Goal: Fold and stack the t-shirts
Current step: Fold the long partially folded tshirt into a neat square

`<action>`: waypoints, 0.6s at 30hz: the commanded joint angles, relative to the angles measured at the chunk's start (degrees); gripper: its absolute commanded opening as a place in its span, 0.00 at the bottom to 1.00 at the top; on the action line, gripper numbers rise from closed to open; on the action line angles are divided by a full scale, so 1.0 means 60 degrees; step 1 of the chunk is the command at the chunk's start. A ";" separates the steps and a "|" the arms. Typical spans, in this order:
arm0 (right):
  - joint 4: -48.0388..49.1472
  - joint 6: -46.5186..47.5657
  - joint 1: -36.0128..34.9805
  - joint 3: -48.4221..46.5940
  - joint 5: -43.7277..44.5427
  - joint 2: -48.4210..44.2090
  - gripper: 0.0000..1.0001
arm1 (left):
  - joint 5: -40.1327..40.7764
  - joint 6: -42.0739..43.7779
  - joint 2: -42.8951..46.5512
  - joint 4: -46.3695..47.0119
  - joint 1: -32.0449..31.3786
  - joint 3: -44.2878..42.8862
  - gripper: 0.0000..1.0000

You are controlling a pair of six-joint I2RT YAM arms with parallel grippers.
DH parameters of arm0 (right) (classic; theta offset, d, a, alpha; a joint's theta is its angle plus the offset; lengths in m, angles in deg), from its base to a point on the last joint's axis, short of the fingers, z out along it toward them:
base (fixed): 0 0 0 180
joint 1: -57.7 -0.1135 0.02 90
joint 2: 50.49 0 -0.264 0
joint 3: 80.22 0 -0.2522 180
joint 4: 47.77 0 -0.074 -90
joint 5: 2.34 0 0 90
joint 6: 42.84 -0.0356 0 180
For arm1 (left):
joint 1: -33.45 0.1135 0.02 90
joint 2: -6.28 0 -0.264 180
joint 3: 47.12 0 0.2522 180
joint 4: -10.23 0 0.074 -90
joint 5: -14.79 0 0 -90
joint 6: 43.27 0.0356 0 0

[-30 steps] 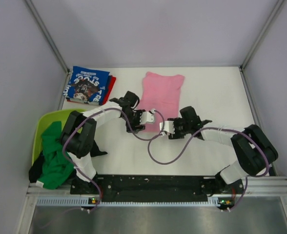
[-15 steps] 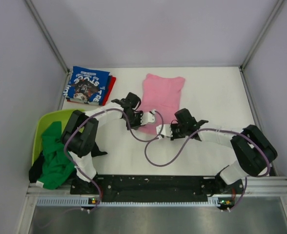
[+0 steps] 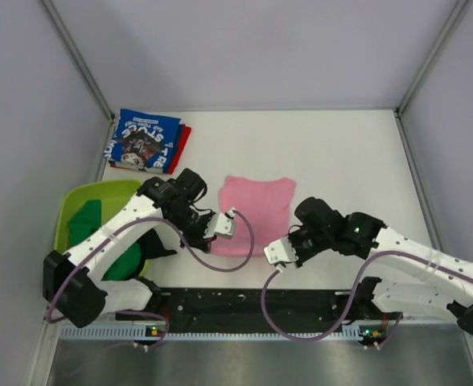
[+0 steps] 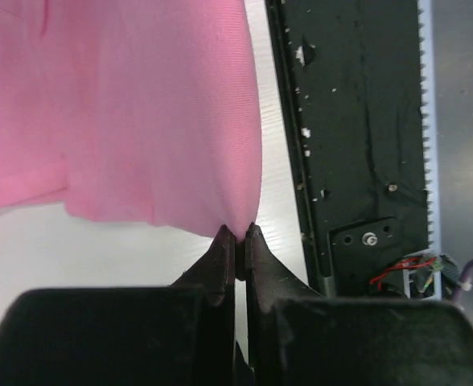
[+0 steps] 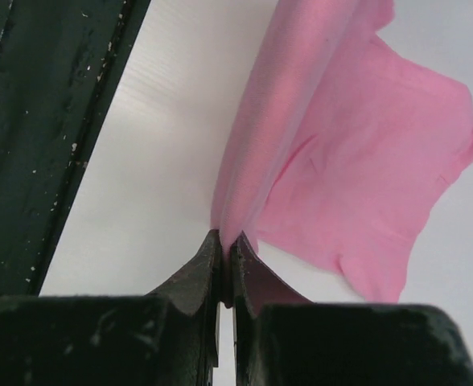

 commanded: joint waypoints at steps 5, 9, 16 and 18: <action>-0.0559 -0.1512 0.1020 -0.1149 0.0406 0.0330 0.00 | -0.0020 -0.1691 -0.0723 -0.0490 0.0622 -0.1927 0.00; 0.1108 -0.1923 0.2444 -0.1296 0.0275 0.0754 0.00 | 0.0406 -0.2660 -0.1805 0.0667 0.1312 -0.2910 0.00; 0.2884 -0.2831 0.4554 -0.2101 -0.0149 0.2569 0.00 | 0.0596 -0.3539 -0.4661 0.0962 0.2044 -0.5413 0.00; 0.3045 -0.2919 0.4804 -0.2452 -0.0048 0.3345 0.00 | 0.0816 -0.3832 -0.5482 0.1006 0.2235 -0.6146 0.00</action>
